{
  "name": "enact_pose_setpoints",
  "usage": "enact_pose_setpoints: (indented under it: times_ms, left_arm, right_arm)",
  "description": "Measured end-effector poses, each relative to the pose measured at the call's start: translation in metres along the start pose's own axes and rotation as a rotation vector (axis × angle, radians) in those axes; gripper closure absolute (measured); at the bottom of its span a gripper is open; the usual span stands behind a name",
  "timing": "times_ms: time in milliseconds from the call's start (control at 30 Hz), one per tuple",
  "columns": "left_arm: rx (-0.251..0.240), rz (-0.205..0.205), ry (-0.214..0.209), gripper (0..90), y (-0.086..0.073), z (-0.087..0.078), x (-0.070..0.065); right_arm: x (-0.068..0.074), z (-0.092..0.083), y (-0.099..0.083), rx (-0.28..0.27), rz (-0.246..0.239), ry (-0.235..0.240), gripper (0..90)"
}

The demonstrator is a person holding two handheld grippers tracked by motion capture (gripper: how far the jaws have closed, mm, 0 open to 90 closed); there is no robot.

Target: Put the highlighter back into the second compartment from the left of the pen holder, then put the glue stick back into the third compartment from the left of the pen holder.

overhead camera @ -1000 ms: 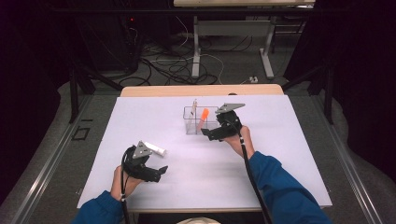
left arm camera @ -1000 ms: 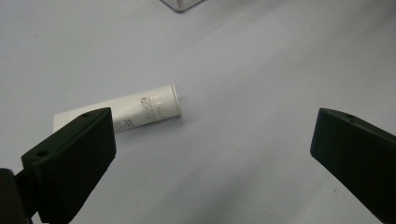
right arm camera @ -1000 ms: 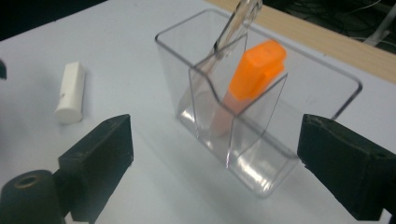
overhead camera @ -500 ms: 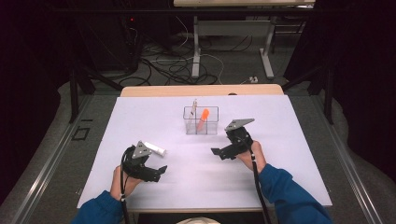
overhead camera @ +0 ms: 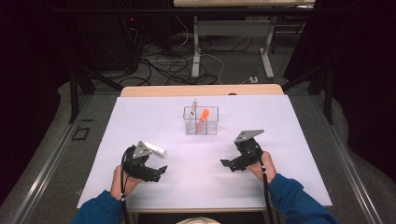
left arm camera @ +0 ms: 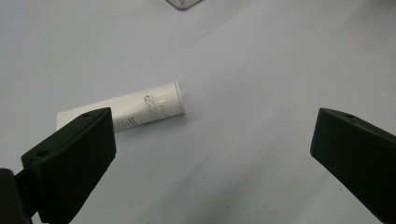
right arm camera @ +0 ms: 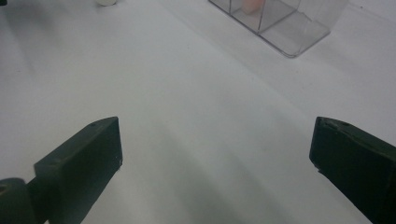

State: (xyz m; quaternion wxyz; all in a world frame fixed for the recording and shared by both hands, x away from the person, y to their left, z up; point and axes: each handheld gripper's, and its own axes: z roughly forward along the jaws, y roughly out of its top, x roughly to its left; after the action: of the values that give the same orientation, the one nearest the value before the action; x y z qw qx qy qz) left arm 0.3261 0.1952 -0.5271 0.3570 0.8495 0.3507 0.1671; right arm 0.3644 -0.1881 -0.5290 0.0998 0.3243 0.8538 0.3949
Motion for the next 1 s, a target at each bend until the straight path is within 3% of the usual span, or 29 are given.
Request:
enact_pose_setpoints:
  times_ms: [733, 1000]
  left_arm:
    - [0.012, -0.001, 0.021, 1.0, 0.0, -0.002, 0.004]
    - [0.012, -0.043, 0.044, 1.9, 0.0, -0.008, 0.017]
  right_arm:
    - [0.007, -0.028, -0.032, 0.017, -0.011, -0.026, 1.2]
    - [0.008, -0.037, -0.04, 0.023, -0.008, -0.032, 0.8]
